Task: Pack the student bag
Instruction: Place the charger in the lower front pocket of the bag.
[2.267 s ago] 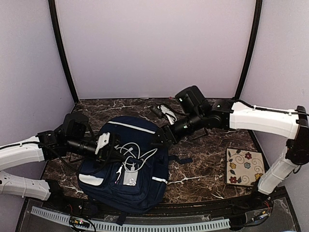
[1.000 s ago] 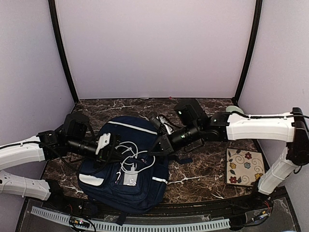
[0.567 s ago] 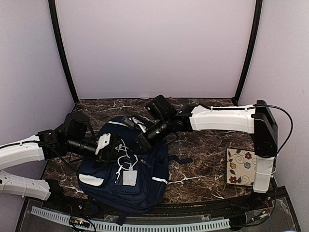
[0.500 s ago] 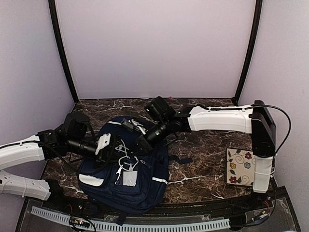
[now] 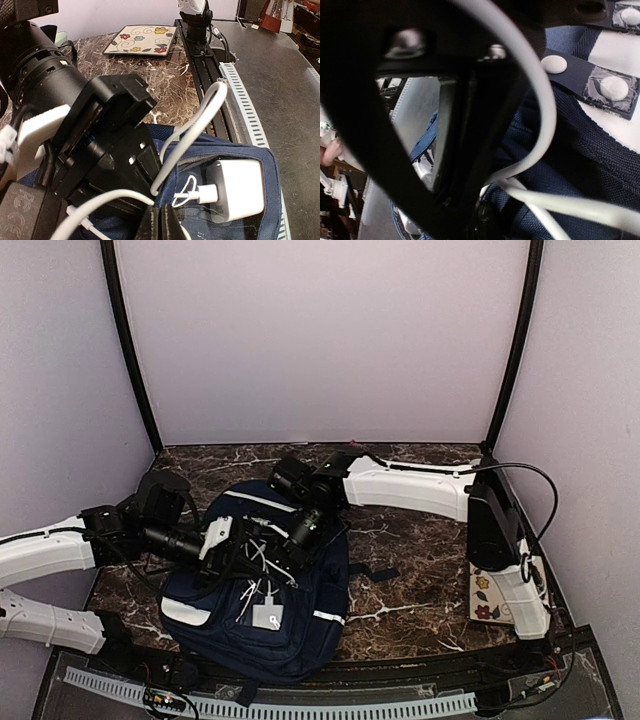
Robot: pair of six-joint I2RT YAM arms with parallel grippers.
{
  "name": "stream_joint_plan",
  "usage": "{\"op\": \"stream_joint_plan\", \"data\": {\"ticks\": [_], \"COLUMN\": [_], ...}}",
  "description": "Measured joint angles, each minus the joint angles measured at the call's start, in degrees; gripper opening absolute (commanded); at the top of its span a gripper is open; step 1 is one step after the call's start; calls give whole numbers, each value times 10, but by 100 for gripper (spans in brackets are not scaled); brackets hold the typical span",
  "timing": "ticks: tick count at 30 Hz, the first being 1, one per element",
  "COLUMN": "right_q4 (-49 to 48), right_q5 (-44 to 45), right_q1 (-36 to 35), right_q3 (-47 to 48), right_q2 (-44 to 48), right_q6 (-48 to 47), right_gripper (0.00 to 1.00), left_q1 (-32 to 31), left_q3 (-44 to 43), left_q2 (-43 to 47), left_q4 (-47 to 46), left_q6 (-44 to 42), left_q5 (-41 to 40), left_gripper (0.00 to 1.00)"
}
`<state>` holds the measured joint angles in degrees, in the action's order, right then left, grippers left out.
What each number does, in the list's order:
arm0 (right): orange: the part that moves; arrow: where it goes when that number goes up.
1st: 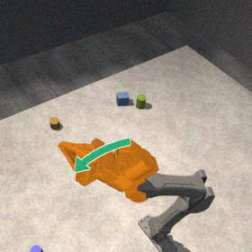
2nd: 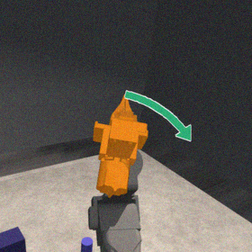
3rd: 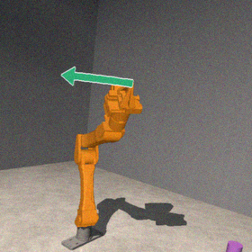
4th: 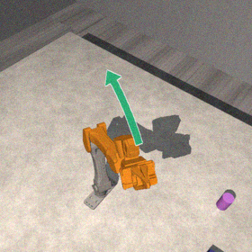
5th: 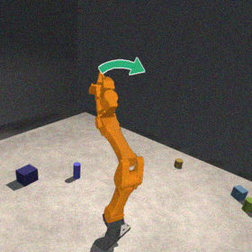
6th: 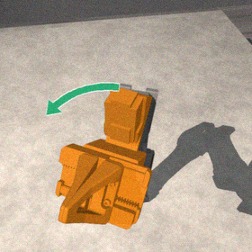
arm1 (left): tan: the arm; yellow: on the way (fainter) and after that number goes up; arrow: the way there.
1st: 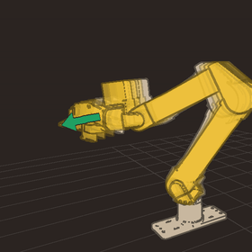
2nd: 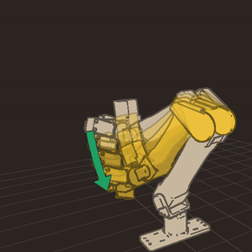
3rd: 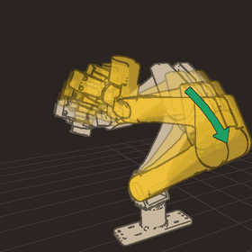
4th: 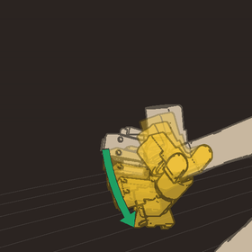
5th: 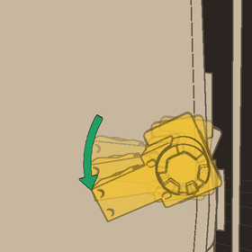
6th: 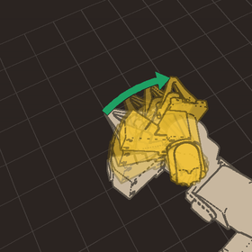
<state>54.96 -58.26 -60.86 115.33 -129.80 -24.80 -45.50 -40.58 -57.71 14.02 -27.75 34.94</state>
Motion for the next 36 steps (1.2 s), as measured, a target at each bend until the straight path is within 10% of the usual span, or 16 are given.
{"op": "stream_joint_plan", "data": {"ticks": [13, 26, 36], "right_q4": [-220, -282, -468], "right_q5": [61, 235, 439], "right_q1": [38, 48, -127], "right_q3": [-184, -257, -430], "right_q2": [150, 262, 415], "right_q6": [170, 253, 246], "right_gripper": [63, 66, 68], "left_q1": [5, 12, 13], "left_q3": [18, 30, 30], "left_q2": [33, 45, 44], "left_q4": [-24, -22, -23], "left_q6": [10, 24, 25], "left_q5": [9, -13, -13], "left_gripper": [0, 0, 0]}}
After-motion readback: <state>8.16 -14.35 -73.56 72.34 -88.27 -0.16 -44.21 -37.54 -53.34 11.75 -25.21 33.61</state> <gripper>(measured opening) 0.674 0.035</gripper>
